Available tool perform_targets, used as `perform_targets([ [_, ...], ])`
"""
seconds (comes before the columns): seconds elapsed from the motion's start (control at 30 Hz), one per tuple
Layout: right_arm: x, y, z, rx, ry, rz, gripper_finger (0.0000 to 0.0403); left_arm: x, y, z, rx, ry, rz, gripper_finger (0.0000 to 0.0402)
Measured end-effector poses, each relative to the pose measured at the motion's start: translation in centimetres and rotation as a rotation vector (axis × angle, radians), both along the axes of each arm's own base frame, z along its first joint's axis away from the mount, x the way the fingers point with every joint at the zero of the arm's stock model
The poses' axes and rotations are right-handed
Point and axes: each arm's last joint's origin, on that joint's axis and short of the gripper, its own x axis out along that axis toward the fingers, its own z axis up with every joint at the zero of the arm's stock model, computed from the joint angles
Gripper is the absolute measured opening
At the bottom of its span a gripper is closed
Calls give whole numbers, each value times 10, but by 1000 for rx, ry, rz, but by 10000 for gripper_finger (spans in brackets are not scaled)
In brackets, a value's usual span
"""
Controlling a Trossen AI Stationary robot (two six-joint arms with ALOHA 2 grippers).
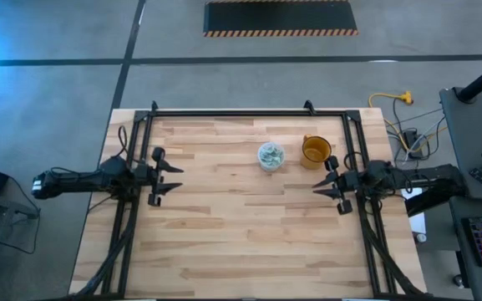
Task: Pick and place Stevia / Truvia into bins
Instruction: Return to Home Position
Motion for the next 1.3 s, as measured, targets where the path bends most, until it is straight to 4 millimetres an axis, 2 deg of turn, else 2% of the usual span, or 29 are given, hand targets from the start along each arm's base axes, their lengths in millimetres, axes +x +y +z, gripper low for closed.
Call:
perform_targets([
  [0.23,-1,3,-2,-83,-2,101,57,1,0,-2,66,20,7,171],
  [0.43,-1,3,-2,-120,-8,109,57,0,0,-2,81,12,8,171],
  [0.67,1,-5,-3,-75,15,-81,57,1,1,-3,75,21,49,171],
  [0.93,1,-11,-6,-9,61,-137,57,1,2,-6,59,54,84,171],
  [1.3,1,-13,-8,88,91,-181,57,4,3,-18,16,188,108,171],
])
